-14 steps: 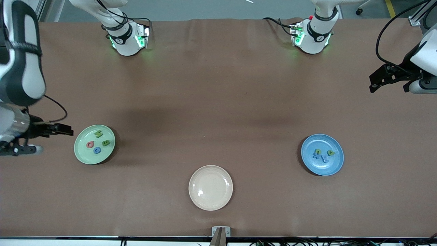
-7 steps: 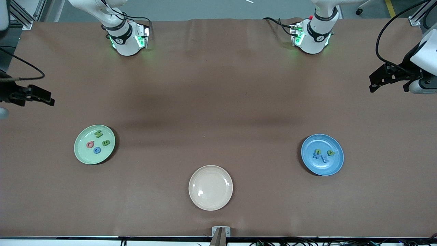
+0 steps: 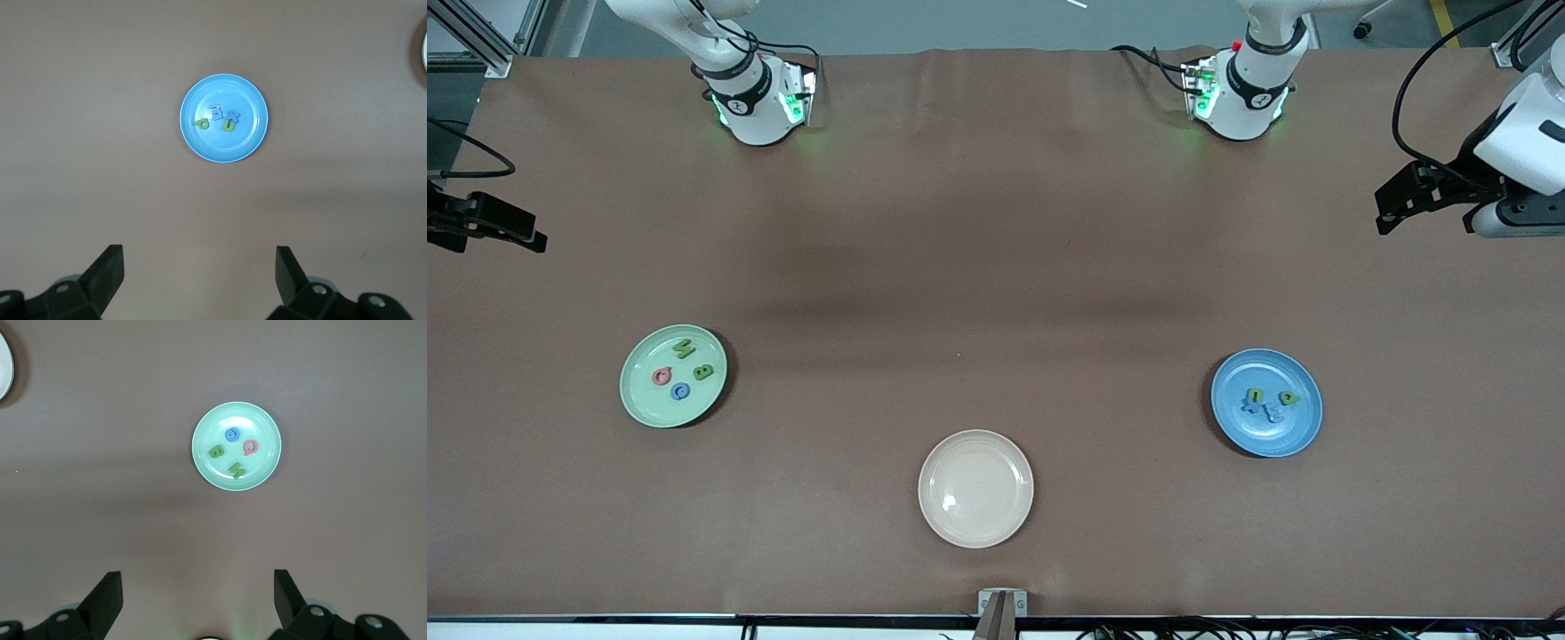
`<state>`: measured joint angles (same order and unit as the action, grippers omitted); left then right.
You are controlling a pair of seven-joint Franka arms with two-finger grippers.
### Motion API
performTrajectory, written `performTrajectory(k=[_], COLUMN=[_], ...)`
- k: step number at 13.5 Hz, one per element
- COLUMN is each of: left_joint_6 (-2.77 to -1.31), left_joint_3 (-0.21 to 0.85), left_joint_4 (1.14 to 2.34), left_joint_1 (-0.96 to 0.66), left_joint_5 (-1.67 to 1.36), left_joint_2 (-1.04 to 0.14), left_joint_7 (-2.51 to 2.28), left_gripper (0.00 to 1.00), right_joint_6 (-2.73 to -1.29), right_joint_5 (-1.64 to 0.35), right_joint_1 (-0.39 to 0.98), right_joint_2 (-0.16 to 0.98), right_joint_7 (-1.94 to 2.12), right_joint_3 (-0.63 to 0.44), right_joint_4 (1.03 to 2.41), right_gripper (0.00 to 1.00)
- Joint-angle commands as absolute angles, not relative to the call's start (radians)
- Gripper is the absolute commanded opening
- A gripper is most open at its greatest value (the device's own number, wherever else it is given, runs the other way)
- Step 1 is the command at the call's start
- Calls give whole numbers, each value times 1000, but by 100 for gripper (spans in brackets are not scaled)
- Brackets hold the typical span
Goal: Sort upper and lower case letters into plates
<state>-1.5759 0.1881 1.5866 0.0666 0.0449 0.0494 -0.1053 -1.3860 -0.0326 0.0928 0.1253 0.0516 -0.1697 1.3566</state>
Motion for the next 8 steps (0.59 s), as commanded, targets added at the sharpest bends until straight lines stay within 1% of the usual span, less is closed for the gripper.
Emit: performTrajectory(k=[1, 4, 8], left_joint_6=[-1603, -1594, -1586], left_joint_3=[189, 167, 175], left_joint_4=[1638, 1637, 1631], left_joint_1=[74, 81, 83], left_joint_5=[26, -29, -17], left_joint_2=[94, 87, 81], left_joint_7=[-114, -95, -95], left_gripper=[100, 100, 100], right_joint_6=[-1379, -1382, -1388], right_joint_5=[-28, -23, -25], right_joint_1=[86, 90, 84], right_joint_2=[130, 130, 130], right_joint_7=[49, 48, 48], right_joint_3=[-167, -163, -166], right_joint_4=[1341, 1341, 1341], right_gripper=[100, 100, 100])
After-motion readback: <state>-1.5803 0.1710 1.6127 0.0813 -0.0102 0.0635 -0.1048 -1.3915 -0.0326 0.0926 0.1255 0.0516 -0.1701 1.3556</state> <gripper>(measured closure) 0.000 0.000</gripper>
